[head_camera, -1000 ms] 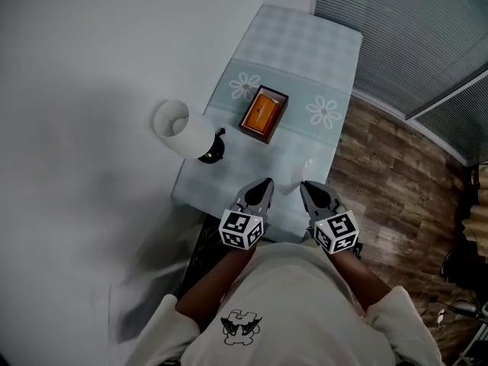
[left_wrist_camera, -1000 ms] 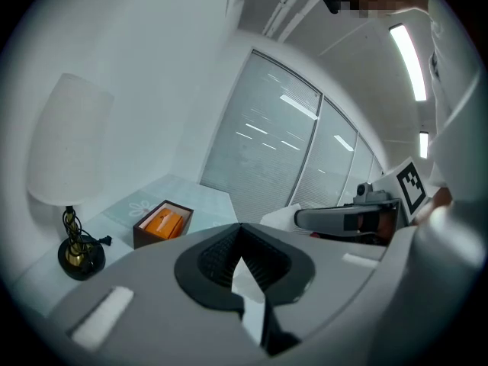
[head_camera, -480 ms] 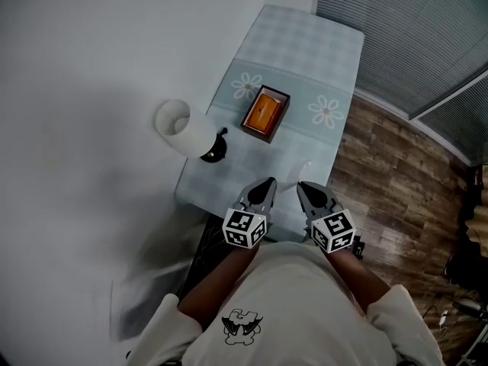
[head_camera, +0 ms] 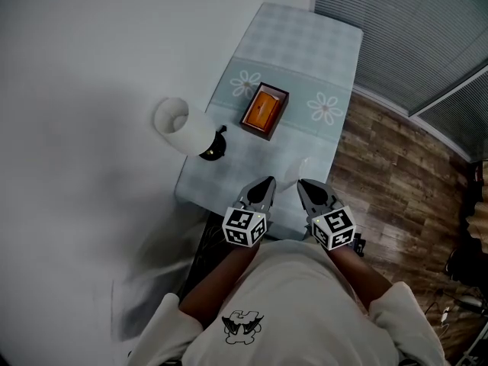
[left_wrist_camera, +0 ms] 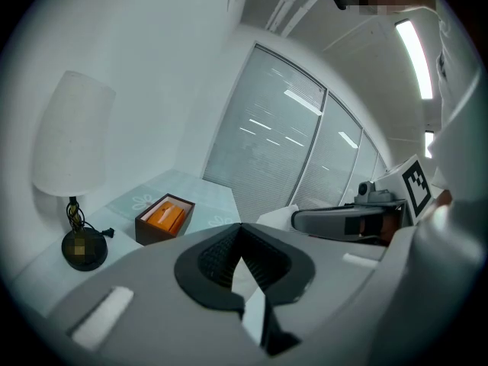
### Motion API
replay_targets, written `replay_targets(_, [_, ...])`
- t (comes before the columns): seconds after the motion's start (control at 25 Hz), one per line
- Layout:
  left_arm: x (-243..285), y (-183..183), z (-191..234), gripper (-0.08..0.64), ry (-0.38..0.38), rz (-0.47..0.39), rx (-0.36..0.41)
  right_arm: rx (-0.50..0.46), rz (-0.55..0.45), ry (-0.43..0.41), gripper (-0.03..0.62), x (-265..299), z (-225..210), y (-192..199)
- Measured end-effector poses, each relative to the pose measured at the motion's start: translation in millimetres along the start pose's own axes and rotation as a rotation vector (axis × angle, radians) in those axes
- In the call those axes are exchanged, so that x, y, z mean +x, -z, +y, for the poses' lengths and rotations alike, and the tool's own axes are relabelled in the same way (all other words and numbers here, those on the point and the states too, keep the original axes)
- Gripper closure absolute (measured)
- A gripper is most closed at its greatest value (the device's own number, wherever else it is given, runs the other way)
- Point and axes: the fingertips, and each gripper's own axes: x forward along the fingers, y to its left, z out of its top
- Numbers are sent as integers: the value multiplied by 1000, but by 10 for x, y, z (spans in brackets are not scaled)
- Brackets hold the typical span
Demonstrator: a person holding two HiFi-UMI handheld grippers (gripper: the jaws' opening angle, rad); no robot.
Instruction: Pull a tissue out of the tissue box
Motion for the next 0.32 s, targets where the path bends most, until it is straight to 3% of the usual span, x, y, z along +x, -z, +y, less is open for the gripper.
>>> replay_targets(0.32, [18, 29, -16, 555, 4, 5, -5, -3, 13, 20, 580, -38, -30, 80])
